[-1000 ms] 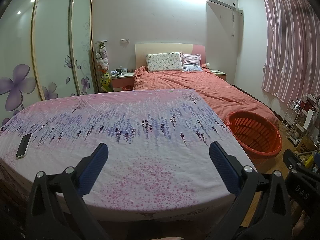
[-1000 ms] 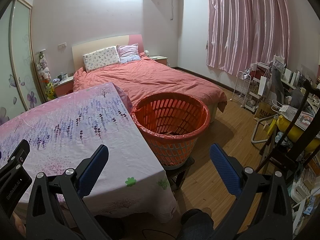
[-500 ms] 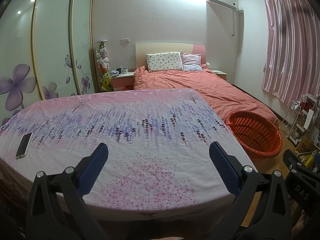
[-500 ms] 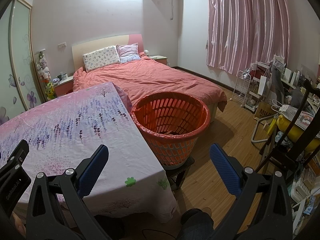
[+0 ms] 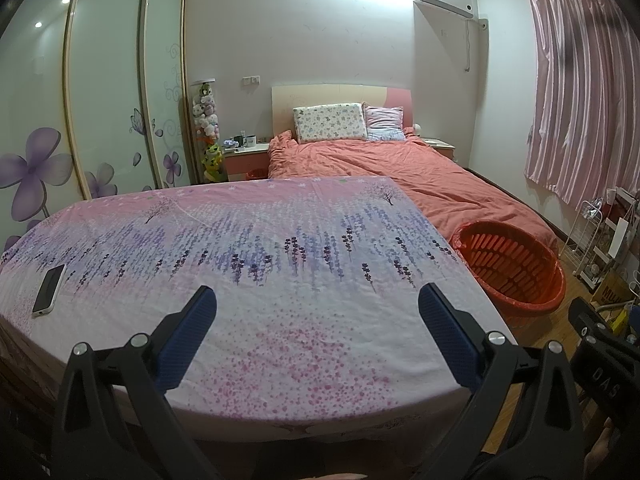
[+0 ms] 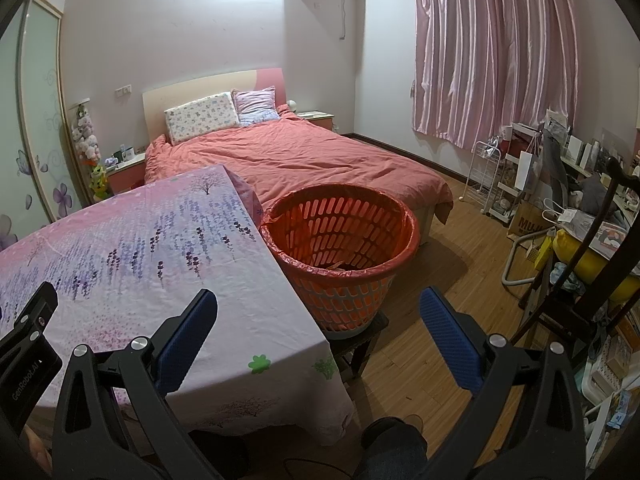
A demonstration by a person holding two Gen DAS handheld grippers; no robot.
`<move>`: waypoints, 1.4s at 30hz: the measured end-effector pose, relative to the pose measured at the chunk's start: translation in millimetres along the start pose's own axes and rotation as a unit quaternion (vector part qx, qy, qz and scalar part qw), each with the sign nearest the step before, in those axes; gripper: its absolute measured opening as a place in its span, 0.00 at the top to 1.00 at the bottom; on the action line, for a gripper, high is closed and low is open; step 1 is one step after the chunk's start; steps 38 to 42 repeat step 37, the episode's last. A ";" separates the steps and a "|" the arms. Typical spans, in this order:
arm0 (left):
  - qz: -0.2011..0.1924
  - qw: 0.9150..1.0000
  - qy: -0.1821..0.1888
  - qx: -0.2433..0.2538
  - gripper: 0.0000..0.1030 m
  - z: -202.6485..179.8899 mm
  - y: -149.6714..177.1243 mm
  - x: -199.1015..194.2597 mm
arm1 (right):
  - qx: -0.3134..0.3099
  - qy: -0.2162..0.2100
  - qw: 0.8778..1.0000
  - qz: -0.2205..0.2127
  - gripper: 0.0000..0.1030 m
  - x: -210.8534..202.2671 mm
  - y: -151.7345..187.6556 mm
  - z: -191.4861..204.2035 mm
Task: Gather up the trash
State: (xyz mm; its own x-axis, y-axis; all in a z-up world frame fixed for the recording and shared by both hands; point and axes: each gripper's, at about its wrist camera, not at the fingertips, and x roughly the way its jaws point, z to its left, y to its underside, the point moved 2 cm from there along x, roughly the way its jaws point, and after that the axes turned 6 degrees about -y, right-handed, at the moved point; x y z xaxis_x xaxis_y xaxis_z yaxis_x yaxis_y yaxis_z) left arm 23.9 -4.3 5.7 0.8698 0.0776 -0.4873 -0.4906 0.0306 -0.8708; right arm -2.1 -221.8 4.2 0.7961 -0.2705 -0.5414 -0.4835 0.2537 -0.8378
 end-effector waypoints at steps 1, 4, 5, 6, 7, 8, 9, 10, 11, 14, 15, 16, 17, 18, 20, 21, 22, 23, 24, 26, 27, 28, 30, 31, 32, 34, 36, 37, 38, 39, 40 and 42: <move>0.000 1.000 0.000 0.000 0.04 0.0 0.2 -0.1 | 0.000 0.000 1.000 0.000 0.03 0.3 1.0 -1.8; 0.000 1.000 -0.001 -0.001 0.04 0.1 1.9 0.5 | 0.000 0.000 1.000 0.000 0.03 0.4 1.0 -1.7; 0.000 1.000 -0.001 -0.001 0.04 0.4 2.4 1.1 | 0.000 0.000 1.000 0.000 0.03 0.3 1.1 -1.7; 0.000 1.000 -0.001 0.000 0.04 0.4 2.3 1.0 | 0.000 0.000 1.000 0.000 0.03 0.2 1.1 -1.7; 0.001 1.000 -0.001 0.000 0.04 1.0 3.2 1.0 | 0.000 0.000 1.000 0.000 0.03 0.3 1.0 -1.7; 0.001 1.000 -0.001 -0.001 0.04 1.3 4.0 1.7 | 0.000 0.000 1.000 0.000 0.03 0.3 1.1 -1.7; 0.001 1.000 -0.001 -0.001 0.04 1.2 3.9 1.7 | 0.000 0.000 1.000 0.000 0.03 0.3 1.0 -1.7; 0.002 1.000 -0.001 -0.001 0.04 1.4 4.4 1.8 | 0.000 0.000 1.000 0.000 0.03 0.5 0.7 -1.7; 0.002 1.000 -0.002 -0.001 0.04 1.0 5.0 1.8 | 0.000 0.000 1.000 0.000 0.03 0.4 1.1 -1.7; 0.002 1.000 -0.002 0.000 0.04 1.1 5.3 1.8 | 0.000 0.000 1.000 0.000 0.03 0.3 1.1 -1.5; 0.002 1.000 -0.003 0.000 0.04 0.9 5.3 2.0 | 0.000 0.000 1.000 0.000 0.03 0.3 1.1 -1.4; 0.001 1.000 -0.003 0.000 0.04 1.3 6.3 1.5 | 0.000 0.000 1.000 0.000 0.03 0.3 1.0 -1.3; 0.002 1.000 -0.003 0.000 0.04 0.9 5.7 1.9 | 0.000 0.000 1.000 0.000 0.03 0.3 1.1 -1.3; 0.002 1.000 -0.003 0.000 0.04 0.8 5.6 1.9 | 0.000 0.000 1.000 0.000 0.03 0.3 1.0 -1.3; 0.003 1.000 -0.003 0.000 0.04 0.4 5.5 1.9 | 0.001 0.000 1.000 0.000 0.03 0.5 0.3 -1.2; 0.003 1.000 -0.003 0.000 0.04 0.3 5.3 2.0 | 0.000 0.000 1.000 0.000 0.03 0.3 1.1 -1.2; 0.003 1.000 -0.003 0.000 0.04 0.4 5.4 1.9 | 0.000 0.000 1.000 0.001 0.03 0.4 1.0 -1.2; 0.003 1.000 -0.003 0.000 0.04 0.6 5.2 1.6 | 0.000 0.000 1.000 0.001 0.03 0.4 1.1 -1.2; 0.003 1.000 -0.002 0.000 0.04 0.6 5.1 1.7 | 0.000 0.000 1.000 0.001 0.03 0.5 1.7 -1.6; 0.002 1.000 -0.002 0.000 0.04 0.5 5.0 1.6 | 0.001 0.000 1.000 0.001 0.03 0.4 1.8 -1.6; 0.002 1.000 -0.002 0.001 0.04 0.5 5.7 1.2 | 0.000 0.000 1.000 0.001 0.03 0.4 1.7 -1.5; 0.002 1.000 -0.002 0.001 0.04 -0.3 5.2 1.1 | 0.000 0.000 1.000 0.001 0.03 0.5 1.7 -1.5; 0.003 1.000 -0.002 0.001 0.04 -0.5 5.0 1.2 | 0.001 0.000 1.000 0.001 0.03 0.5 1.7 -1.6; 0.003 1.000 -0.001 0.001 0.04 -0.6 5.3 0.9 | 0.001 0.000 1.000 0.001 0.03 0.6 1.4 -1.6; 0.003 1.000 -0.002 0.001 0.04 -0.8 5.2 0.8 | 0.000 0.000 1.000 0.001 0.03 0.5 1.7 -1.6; 0.003 1.000 -0.001 0.001 0.04 -0.8 5.2 0.8 | 0.000 0.000 1.000 0.001 0.03 0.6 1.6 -1.7; 0.003 1.000 -0.002 0.001 0.04 -1.5 5.0 1.0 | 0.000 0.000 1.000 0.001 0.03 0.7 0.9 -1.7; 0.003 1.000 -0.002 0.001 0.04 -1.5 5.6 0.6 | 0.000 0.000 1.000 0.001 0.03 0.6 1.6 -1.8; 0.003 1.000 -0.002 0.001 0.04 -1.5 5.6 0.6 | 0.000 0.000 1.000 0.001 0.03 0.6 1.6 -1.8; 0.003 1.000 -0.002 0.001 0.04 -1.5 5.6 0.6 | 0.000 0.000 1.000 0.001 0.03 0.6 1.6 -1.8; 0.003 1.000 -0.002 0.001 0.04 -1.5 5.6 0.6 | 0.000 0.000 1.000 0.001 0.03 0.6 1.6 -1.8; 0.003 1.000 -0.002 0.001 0.04 -1.5 5.6 0.6 | 0.000 0.000 1.000 0.001 0.03 0.6 1.6 -1.8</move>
